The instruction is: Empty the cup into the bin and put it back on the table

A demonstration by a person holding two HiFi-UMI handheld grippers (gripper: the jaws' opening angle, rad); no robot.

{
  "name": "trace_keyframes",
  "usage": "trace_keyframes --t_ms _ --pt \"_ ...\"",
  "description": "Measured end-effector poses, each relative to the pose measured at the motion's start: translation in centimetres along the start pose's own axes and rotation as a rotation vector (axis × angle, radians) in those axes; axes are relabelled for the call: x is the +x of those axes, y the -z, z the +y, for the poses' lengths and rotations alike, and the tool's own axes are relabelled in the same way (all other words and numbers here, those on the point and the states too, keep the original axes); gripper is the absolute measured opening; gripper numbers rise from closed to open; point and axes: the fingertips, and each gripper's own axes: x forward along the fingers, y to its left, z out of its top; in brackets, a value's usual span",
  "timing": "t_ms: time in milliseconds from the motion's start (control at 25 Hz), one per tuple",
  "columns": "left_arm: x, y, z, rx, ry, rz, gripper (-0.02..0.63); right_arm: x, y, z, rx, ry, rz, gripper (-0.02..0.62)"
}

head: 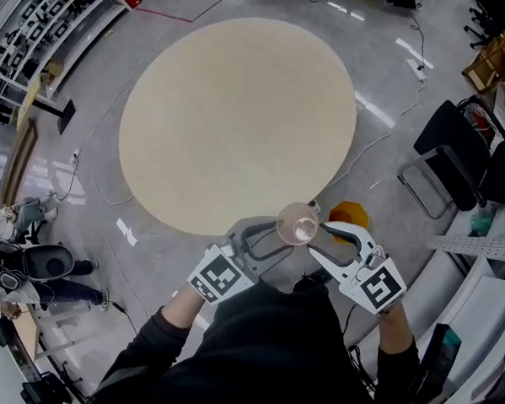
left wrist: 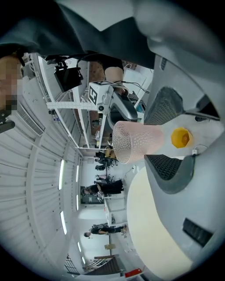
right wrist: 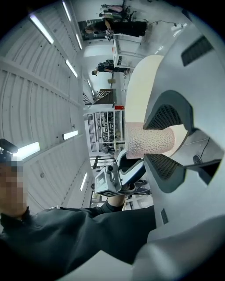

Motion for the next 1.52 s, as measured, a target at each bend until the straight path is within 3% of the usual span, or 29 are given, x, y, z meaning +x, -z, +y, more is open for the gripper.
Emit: trace_keyframes --t_ms 400,760,960,1240,1520 --pt "-10.1 7.3 8.3 0.028 0.003 0.014 0.224 14.2 -1.1 4.2 0.009 0.040 0.129 0.181" --pt "-16.1 15.1 15.5 0.098 -0.030 0.136 0.224 26.4 0.7 6.2 0.006 0.034 0.255 0.180" --pt "-16.4 18.8 18.4 0.094 -0.088 0.204 0.224 30.6 3.4 5.8 -0.026 0.011 0.334 0.179" --pt "-14.3 22.9 21.3 0.009 -0.170 0.302 0.224 33.9 6.5 3.5 -0.064 -0.056 0.410 0.179" --pt "-12.2 24.2 23.7 -0.035 -0.210 0.350 0.225 35.6 8.1 1.0 -0.047 -0.087 0.430 0.179"
